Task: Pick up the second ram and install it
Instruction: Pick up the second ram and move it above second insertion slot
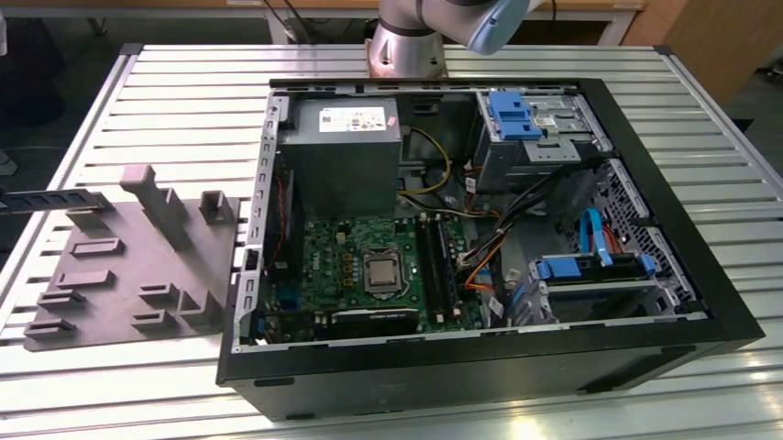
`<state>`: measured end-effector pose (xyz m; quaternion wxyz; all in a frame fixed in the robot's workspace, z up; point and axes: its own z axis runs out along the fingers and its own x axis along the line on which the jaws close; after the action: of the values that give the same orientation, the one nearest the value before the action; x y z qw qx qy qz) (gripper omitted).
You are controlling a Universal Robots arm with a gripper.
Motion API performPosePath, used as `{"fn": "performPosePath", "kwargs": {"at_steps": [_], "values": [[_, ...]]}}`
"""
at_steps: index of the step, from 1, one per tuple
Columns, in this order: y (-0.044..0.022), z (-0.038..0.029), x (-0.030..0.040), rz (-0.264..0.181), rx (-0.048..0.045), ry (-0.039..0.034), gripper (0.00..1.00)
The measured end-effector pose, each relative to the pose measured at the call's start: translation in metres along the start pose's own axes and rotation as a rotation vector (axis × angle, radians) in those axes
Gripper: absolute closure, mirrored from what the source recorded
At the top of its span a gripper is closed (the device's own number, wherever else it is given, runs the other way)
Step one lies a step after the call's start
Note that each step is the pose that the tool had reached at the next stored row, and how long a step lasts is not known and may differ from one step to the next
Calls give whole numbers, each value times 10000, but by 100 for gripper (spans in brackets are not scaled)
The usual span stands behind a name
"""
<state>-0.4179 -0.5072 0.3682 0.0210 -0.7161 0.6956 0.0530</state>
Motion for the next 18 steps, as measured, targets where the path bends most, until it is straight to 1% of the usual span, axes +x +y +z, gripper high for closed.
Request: {"fn": "performPosePath", "kwargs": {"at_steps": [18], "values": [[4, -98, -10, -3, 2, -67, 88]]}}
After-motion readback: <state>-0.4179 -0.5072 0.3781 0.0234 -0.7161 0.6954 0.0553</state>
